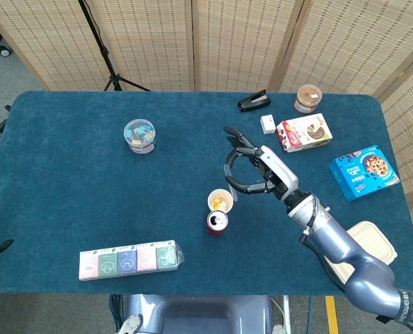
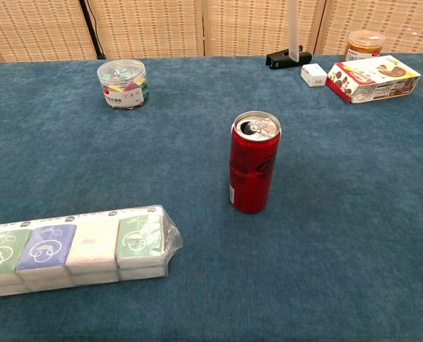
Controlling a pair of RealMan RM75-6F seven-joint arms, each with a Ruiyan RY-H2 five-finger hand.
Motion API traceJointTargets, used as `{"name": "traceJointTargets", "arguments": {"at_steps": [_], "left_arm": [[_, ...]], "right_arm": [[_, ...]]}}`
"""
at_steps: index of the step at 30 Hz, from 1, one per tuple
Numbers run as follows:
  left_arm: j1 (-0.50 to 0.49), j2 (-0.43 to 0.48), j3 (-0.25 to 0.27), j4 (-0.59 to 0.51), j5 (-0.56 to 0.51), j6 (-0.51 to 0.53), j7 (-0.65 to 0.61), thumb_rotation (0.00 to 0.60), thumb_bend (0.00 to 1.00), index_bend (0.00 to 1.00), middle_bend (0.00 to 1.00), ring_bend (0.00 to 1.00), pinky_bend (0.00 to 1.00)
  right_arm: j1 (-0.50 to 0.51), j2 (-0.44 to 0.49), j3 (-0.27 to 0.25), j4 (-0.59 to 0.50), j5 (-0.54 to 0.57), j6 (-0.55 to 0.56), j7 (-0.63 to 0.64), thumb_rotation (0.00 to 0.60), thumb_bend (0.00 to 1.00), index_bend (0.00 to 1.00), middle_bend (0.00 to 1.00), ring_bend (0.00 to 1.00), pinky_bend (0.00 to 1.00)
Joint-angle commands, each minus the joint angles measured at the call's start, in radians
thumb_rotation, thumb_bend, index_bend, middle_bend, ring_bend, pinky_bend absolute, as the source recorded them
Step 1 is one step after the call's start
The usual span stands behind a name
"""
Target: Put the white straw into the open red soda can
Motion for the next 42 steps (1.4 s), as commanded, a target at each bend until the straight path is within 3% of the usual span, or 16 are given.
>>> {"name": "traceJointTargets", "arguments": {"at_steps": [1, 6, 13, 42], "left_arm": [[-0.001, 0.000, -0.001, 0.002, -0.003, -0.001, -0.001, 0.600, 0.00, 0.00, 0.00, 0.00, 0.00], [0.001, -0.002, -0.002, 0.004, -0.008, 0.000, 0.001, 0.600, 0.00, 0.00, 0.00, 0.00, 0.00], [0.004, -0.011, 0.002, 0.007, -0.003, 0.007, 0.018, 0.600, 0.00, 0.00, 0.00, 0.00, 0.00], [0.001, -0.015, 0.001, 0.009, -0.011, -0.003, 0.030, 0.600, 0.00, 0.00, 0.00, 0.00, 0.00]], "right_arm": [[-0.001, 0.004, -0.021, 0.000, -0.087, -0.017, 0.076, 0.600, 0.49, 0.59, 0.00, 0.00, 0.00], [0.031, -0.031, -0.099, 0.029, -0.209, 0.018, 0.156, 0.600, 0.49, 0.59, 0.00, 0.00, 0.00], [0.090, -0.072, -0.178, 0.077, -0.244, 0.065, 0.180, 0.600, 0.51, 0.59, 0.00, 0.00, 0.00], [0.217, -0.088, -0.310, 0.100, -0.177, 0.149, 0.202, 0.600, 0.53, 0.59, 0.00, 0.00, 0.00]]}}
